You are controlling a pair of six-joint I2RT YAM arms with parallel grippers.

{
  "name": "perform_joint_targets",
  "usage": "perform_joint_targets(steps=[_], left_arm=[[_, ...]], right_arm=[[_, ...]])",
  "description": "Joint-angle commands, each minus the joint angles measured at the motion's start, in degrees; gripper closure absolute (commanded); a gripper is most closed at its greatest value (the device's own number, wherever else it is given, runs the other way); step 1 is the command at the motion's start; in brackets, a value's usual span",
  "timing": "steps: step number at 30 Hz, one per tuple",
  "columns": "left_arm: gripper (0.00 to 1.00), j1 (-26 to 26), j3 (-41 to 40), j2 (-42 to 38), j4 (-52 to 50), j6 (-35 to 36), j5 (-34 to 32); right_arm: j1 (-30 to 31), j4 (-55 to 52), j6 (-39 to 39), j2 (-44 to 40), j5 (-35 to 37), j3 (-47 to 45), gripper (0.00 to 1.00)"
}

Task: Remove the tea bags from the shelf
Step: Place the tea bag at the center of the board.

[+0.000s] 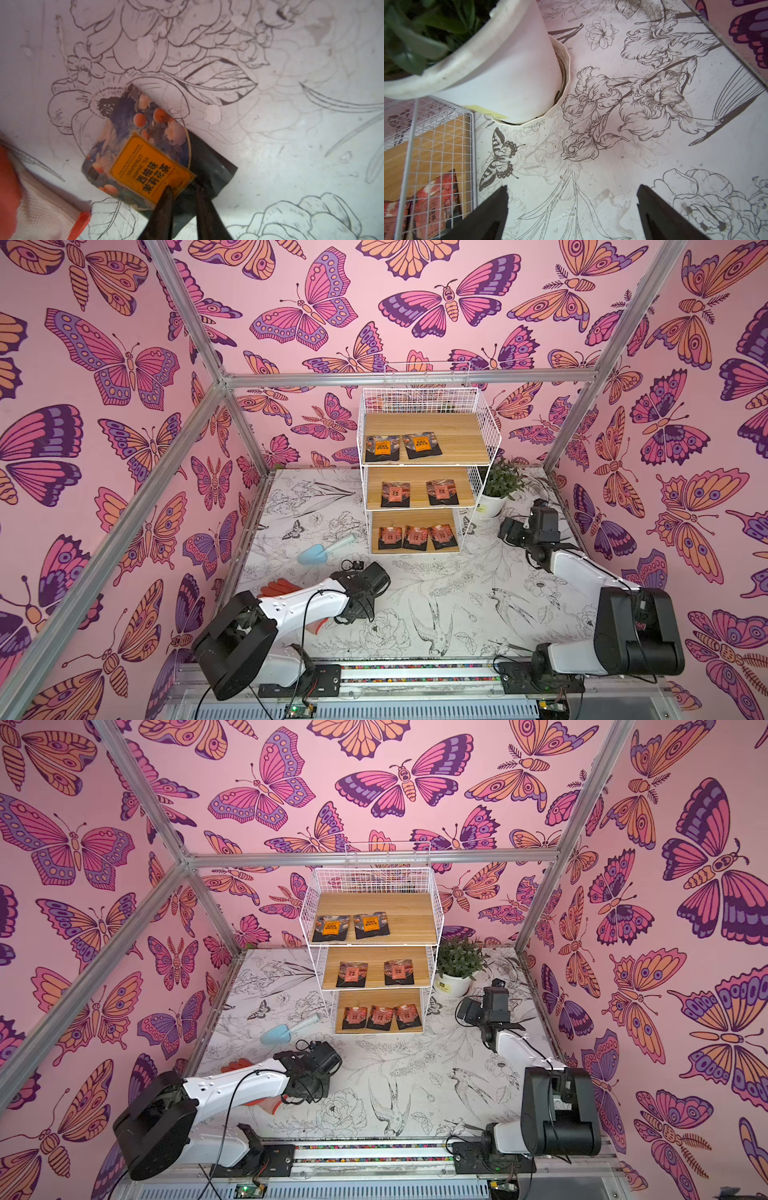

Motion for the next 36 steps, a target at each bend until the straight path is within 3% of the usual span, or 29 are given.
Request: perform_joint_targets(steps=[1, 3, 8, 11, 14, 22, 36], left_arm=[[0.65, 0.5, 2.9, -2.7, -5.2, 0.7, -0.3], [0.53, 1.1, 3.5, -4.1, -7.4, 0.3, -0.6], [0.34, 4.0, 1.2, -8.2, -8.1, -1.3, 2.0], [0.27, 6.6, -2.0, -10.2, -4.5, -1.7, 5.9], [0.1, 10.0, -5.2, -13.3, -0.2, -2.9, 10.7], [0.03, 15.4, -7.5, -14.9, 2.3, -1.8, 15.7], [0.01, 16.8, -4.4, -2.9, 7.6, 2.2, 17.7]], right_arm=[[0.0, -0.5, 0.1, 0.4, 0.5, 1.7, 0.01], [0.0, -0.7, 0.0, 0.7, 0.4, 2.0, 0.01], [0.0, -0.5, 0.1, 0.7, 0.5, 1.9, 0.01], [0.0, -0.6, 0.1, 0.7, 0.4, 1.9, 0.01], [0.0, -0.6, 0.1, 0.7, 0.4, 2.0, 0.01], [0.0, -0.6, 0.1, 0.8, 0.4, 2.0, 0.01], [0.0, -0.6, 0.1, 1.1, 0.4, 2.2, 0.01]])
